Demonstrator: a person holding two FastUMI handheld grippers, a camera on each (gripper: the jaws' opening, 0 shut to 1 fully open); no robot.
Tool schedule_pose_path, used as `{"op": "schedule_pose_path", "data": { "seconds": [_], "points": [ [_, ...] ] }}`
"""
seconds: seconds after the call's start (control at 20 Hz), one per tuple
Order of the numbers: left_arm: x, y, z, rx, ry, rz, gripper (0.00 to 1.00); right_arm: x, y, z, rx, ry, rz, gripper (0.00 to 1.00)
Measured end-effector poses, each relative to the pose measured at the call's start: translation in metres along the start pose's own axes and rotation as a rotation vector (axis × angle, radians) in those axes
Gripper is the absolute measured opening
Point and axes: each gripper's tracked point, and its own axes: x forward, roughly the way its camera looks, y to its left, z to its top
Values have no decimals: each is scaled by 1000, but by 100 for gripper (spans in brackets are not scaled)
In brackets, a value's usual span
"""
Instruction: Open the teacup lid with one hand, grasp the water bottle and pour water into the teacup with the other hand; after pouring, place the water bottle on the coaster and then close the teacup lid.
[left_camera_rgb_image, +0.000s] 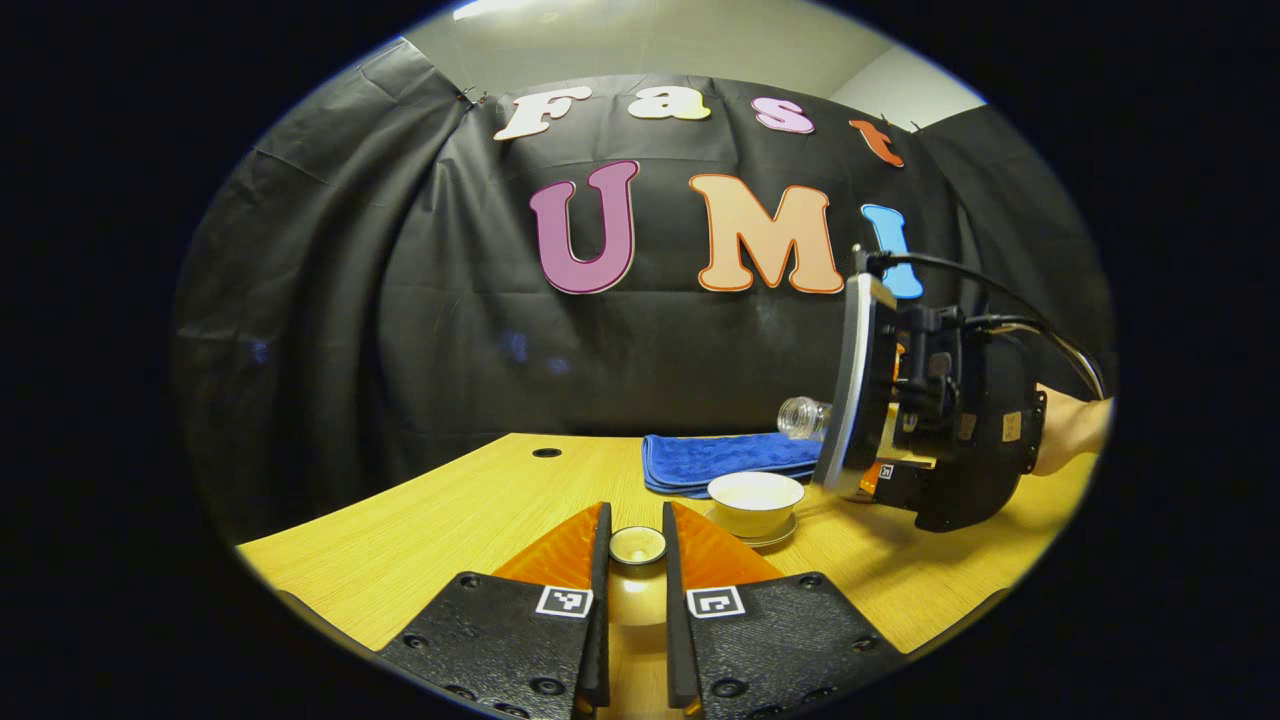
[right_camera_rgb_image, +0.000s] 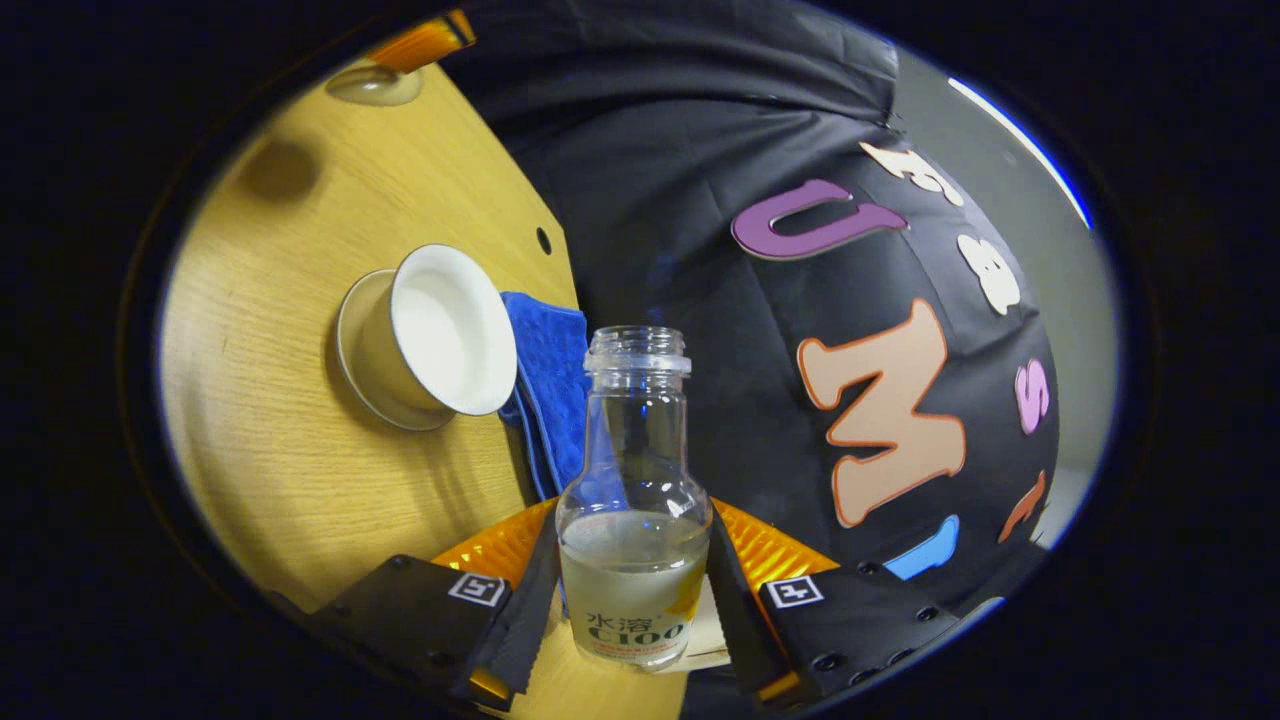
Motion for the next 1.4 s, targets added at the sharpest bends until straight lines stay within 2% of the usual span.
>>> {"op": "schedule_pose_path", "data": {
  "seconds": [0.15, 0.25, 0.3, 0.6, 0.85, 1.0, 1.1, 1.2, 1.25, 1.4],
  "points": [
    [0, 0, 0, 0, 1, 0, 20, 0, -18, -15, 251, -1, -8, 81],
    [0, 0, 1, 0, 1, 1, 20, 4, -26, -23, 431, -21, -3, 81],
    [0, 1, 0, 1, 1, 3, 20, 6, -29, -26, 505, -26, -7, 77],
    [0, 0, 1, 1, 1, 5, 20, 9, -43, -51, 946, -60, -42, 79],
    [-1, 1, 1, 1, 2, 7, 20, 14, -47, -60, 1071, -87, -83, 78],
    [-1, 2, 1, 1, 2, 8, 20, 13, -43, -60, 1089, -103, -97, 80],
    [-1, 2, 1, 1, 2, 9, 20, 18, -40, -61, 1110, -102, -102, 77],
    [-1, 1, 0, 0, 2, 9, 20, 20, -40, -64, 1141, -98, -110, 80],
    [0, 2, 0, 0, 2, 8, 20, 21, -39, -67, 1152, -92, -117, 77],
    [0, 2, 2, 1, 2, 9, 20, 25, -36, -76, 1163, -66, -128, 77]
  ]
}}
